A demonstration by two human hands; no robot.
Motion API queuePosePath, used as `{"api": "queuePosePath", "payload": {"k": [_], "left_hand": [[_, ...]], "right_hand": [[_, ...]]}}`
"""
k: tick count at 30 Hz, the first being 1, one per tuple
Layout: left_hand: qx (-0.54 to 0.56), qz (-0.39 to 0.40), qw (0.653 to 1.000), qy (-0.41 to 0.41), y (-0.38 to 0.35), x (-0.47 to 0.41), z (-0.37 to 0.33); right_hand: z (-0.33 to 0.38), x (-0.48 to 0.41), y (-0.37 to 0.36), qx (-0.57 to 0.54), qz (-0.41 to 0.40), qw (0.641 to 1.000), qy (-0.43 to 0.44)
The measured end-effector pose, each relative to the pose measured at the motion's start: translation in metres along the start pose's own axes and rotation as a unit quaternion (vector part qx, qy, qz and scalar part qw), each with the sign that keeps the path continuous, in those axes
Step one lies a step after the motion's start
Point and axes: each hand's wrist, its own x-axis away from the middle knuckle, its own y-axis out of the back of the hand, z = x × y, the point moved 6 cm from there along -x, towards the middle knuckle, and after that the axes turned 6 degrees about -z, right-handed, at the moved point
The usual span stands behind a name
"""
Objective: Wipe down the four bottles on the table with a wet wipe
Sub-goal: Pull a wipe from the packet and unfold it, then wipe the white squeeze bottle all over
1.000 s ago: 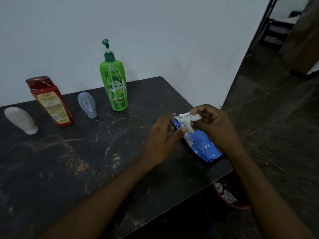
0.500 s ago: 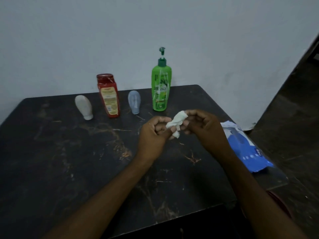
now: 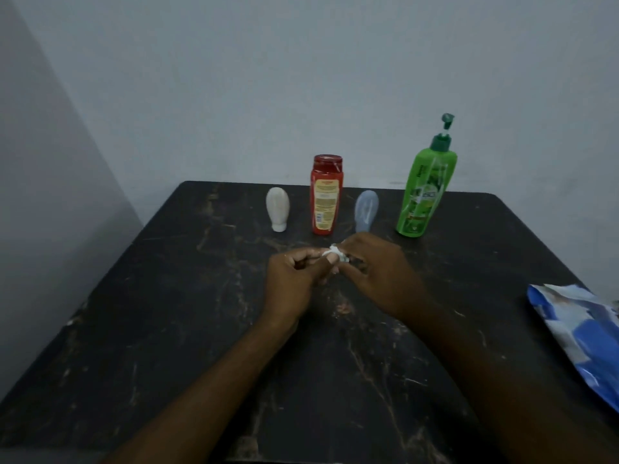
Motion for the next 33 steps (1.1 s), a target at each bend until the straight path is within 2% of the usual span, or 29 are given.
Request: {"api": "queuePosePath", "payload": {"k": [2, 5, 8, 12, 16, 18, 26, 33], "left_hand": [[-0.028, -0.002, 1.000, -0.004, 0.012, -0.009, 0.000], [-0.078, -0.011, 0.997, -0.015, 0.025, -0.029, 0.002], [-0.144, -0.093, 0.984, -0.049, 0.046, -0.060, 0.008], [-0.256, -0.166, 0.950, -0.065, 0.071, -0.105, 0.024], [-0.433, -0.164, 0.886, -0.027, 0.075, -0.147, 0.051], [-0.483, -0.156, 0.862, -0.003, 0.070, -0.159, 0.060], [-0.469, -0.184, 0.864, 0.002, 0.051, -0.171, 0.059], [-0.425, -0.172, 0.888, -0.024, 0.052, -0.165, 0.057]], "right_hand": [[0.005, -0.011, -0.010, -0.004, 0.006, 1.000, -0.002], [0.000, -0.026, -0.024, -0.018, 0.003, 0.998, -0.055], [-0.010, -0.038, -0.039, -0.013, -0.003, 0.992, -0.127], [-0.021, -0.045, -0.057, -0.036, -0.002, 0.976, -0.217], [-0.026, -0.046, -0.071, -0.057, 0.015, 0.968, -0.242], [-0.029, -0.046, -0.077, -0.058, 0.017, 0.967, -0.249], [-0.041, -0.043, -0.090, -0.039, 0.047, 0.964, -0.258], [-0.042, -0.042, -0.087, -0.048, 0.043, 0.961, -0.267]]}}
